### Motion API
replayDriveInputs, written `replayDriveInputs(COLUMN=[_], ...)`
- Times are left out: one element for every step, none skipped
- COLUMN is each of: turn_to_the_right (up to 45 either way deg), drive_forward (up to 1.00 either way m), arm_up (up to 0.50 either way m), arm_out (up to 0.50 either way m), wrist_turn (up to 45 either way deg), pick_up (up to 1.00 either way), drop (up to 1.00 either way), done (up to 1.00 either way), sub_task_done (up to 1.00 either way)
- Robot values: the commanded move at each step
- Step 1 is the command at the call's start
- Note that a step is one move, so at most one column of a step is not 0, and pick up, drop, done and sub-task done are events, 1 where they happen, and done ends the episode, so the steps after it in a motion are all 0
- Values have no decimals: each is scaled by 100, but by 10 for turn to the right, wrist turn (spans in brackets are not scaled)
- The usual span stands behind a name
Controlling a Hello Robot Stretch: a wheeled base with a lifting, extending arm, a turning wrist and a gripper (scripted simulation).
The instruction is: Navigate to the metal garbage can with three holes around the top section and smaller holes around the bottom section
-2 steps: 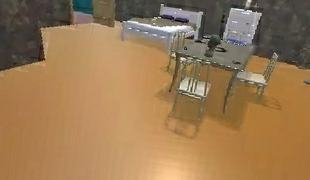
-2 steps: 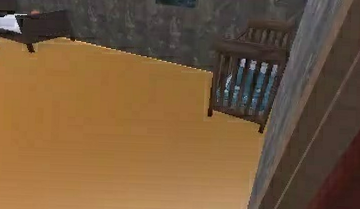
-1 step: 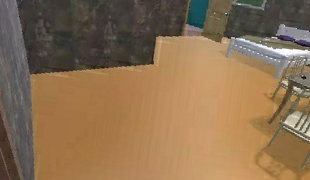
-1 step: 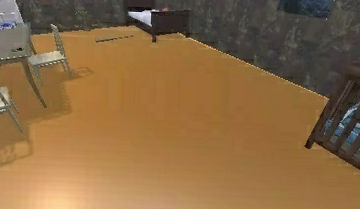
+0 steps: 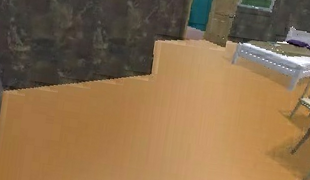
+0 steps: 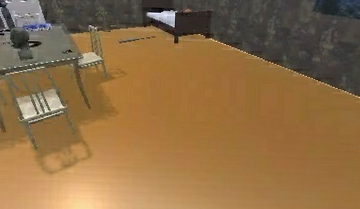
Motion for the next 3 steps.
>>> replayDriveInputs(turn_to_the_right=[90, 0, 0], drive_forward=[0, 100, 100], arm_up=[0, 0, 0], arm_out=[0, 0, 0], wrist_turn=[0, 0, 0], pick_up=[0, 0, 0], drop=[0, 0, 0], done=[0, 0, 0], sub_task_done=[0, 0, 0])
